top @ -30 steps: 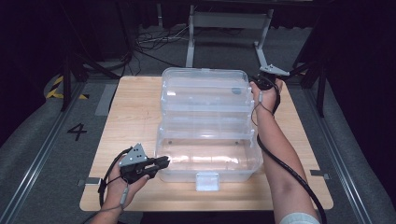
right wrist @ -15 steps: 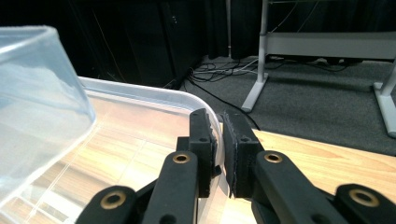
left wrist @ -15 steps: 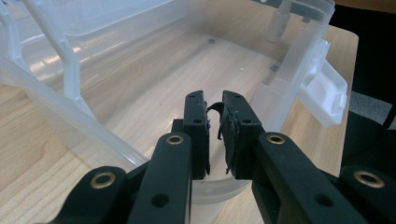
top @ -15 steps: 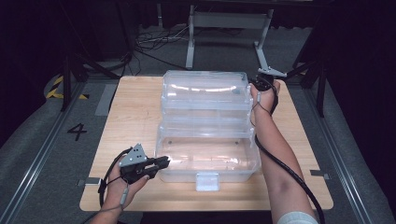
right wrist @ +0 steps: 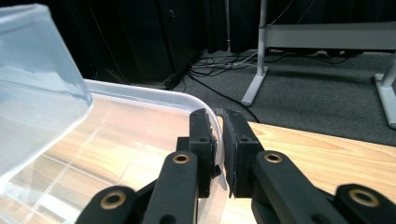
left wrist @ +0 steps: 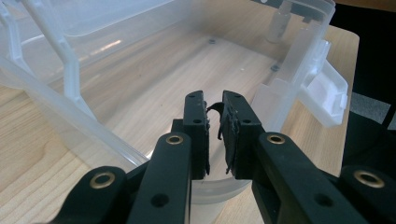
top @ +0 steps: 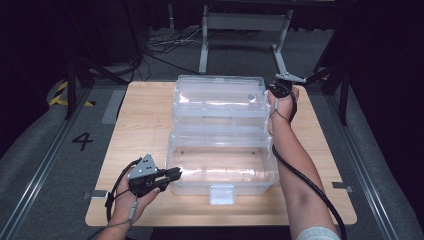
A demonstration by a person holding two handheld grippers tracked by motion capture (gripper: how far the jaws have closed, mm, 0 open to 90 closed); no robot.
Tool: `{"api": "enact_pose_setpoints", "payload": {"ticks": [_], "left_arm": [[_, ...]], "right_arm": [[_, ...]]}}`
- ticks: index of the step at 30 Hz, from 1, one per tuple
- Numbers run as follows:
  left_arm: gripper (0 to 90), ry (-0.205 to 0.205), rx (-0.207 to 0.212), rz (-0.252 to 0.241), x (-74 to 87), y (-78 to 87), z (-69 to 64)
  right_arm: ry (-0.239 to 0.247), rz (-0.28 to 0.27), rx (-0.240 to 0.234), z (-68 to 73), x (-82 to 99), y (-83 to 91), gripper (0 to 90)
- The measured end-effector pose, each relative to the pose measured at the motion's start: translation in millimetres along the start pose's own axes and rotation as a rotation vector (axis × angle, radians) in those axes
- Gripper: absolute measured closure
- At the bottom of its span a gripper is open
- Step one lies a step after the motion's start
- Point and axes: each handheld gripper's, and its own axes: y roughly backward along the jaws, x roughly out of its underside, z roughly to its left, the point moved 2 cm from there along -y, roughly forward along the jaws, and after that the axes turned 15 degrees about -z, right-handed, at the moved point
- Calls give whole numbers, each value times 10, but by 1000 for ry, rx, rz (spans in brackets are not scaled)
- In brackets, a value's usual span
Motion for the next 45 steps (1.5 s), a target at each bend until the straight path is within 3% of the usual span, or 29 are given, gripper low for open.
{"api": "enact_pose_setpoints", "payload": {"ticks": [5,8,11,18,23,29,30,37,45], "left_arm": [[803,3,0,2,-1,-1,-2],[786,12,2,3,-6,-4,-1],[738,-11,-18,21,-31,-10,-11],[670,9,-10,14,-122,-7,11],[646,24,-16,7,-187,31,65],[585,58,-31,-18,-262,117,122],[581,58,-31,-18,-262,117,122],[559,64,-59,-27,-288,247,222],[541,85,-62,-27,-282,375,313]], "right_arm": [[2,-1,0,2,-4,-2,812],[-17,-10,0,-8,-26,28,736],[-23,-17,2,-26,-58,67,700],[-17,-63,-11,-59,-264,280,640],[-6,-84,-34,-108,-485,604,578],[46,-96,-123,-105,-726,1053,603],[46,-96,-123,-105,-726,1053,603],[62,-128,-178,-95,-887,1580,585],[39,-144,-242,-99,-940,2016,568]]}}
